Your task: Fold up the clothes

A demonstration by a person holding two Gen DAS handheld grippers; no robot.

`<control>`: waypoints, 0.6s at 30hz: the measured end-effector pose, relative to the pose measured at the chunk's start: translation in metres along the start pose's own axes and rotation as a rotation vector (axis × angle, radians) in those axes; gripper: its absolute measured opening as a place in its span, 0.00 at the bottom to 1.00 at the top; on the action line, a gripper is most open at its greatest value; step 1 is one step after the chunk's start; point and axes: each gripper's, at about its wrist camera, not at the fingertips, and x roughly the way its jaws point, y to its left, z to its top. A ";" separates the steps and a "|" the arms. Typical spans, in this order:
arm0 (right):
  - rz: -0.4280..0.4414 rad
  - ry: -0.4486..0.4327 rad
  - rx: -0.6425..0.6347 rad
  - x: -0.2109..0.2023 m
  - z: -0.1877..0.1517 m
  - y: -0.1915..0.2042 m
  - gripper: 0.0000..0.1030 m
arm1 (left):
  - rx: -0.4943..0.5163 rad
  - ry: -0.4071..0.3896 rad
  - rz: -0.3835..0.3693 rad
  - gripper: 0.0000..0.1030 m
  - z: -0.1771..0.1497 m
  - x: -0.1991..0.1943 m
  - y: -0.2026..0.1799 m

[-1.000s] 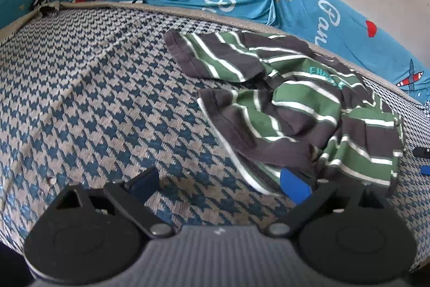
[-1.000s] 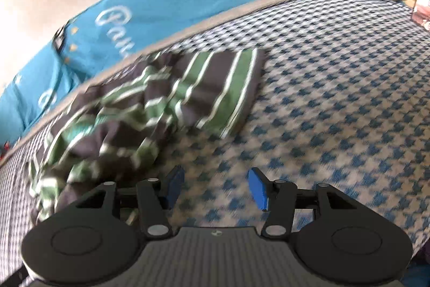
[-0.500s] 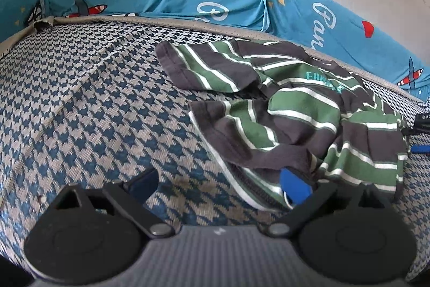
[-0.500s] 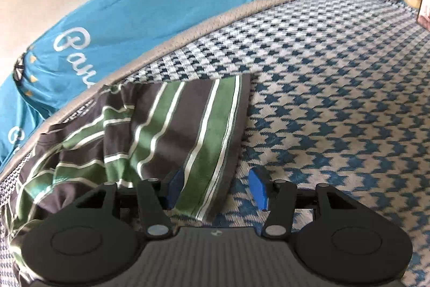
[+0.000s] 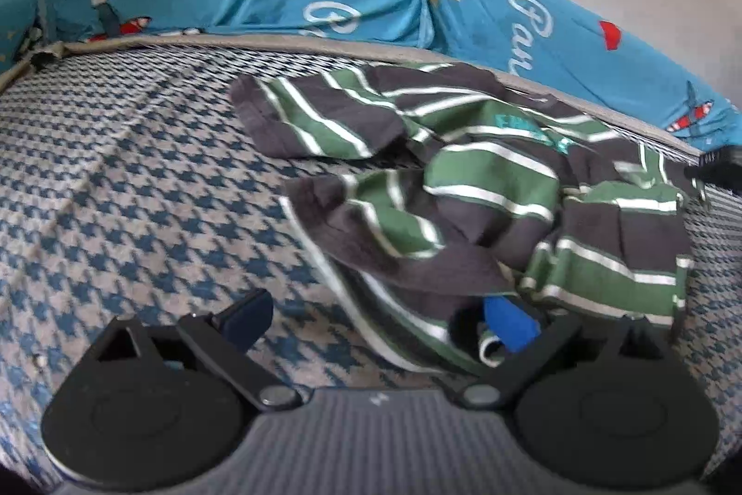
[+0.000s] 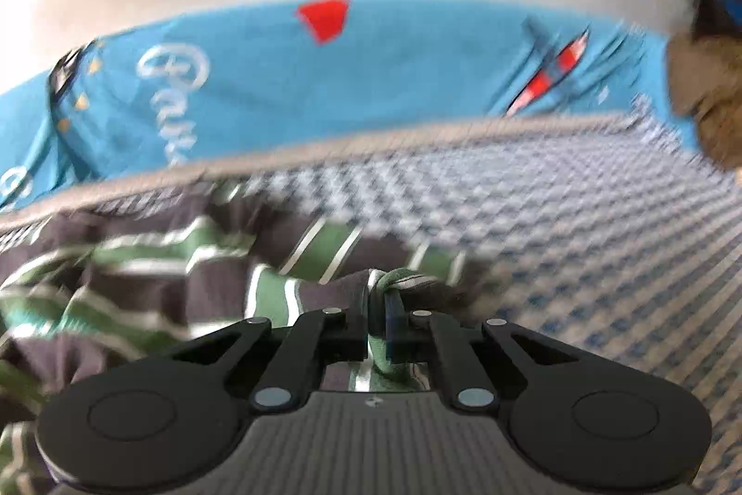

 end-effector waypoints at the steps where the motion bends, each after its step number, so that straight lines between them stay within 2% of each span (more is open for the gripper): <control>1: -0.037 -0.031 0.006 -0.001 0.004 -0.004 0.06 | 0.002 0.007 -0.019 0.95 -0.001 0.001 -0.002; 4: -0.149 -0.108 0.022 -0.001 0.013 -0.015 0.06 | 0.025 0.025 -0.073 0.96 -0.004 0.003 -0.011; 5: -0.169 -0.109 0.036 0.001 0.016 -0.018 0.13 | 0.047 0.026 -0.077 0.96 -0.005 0.003 -0.016; 6: -0.185 -0.103 0.053 0.003 0.018 -0.021 0.24 | 0.067 0.024 -0.077 0.96 -0.005 0.003 -0.019; 7: -0.186 -0.090 0.080 0.004 0.020 -0.025 0.28 | 0.078 0.022 -0.079 0.96 -0.006 0.003 -0.022; 11: -0.116 -0.062 0.144 -0.006 0.023 -0.031 0.35 | 0.054 0.020 -0.091 0.96 -0.005 0.004 -0.021; 18: 0.103 0.019 0.143 -0.043 0.002 -0.016 0.39 | 0.040 -0.010 -0.063 0.97 -0.002 -0.002 -0.015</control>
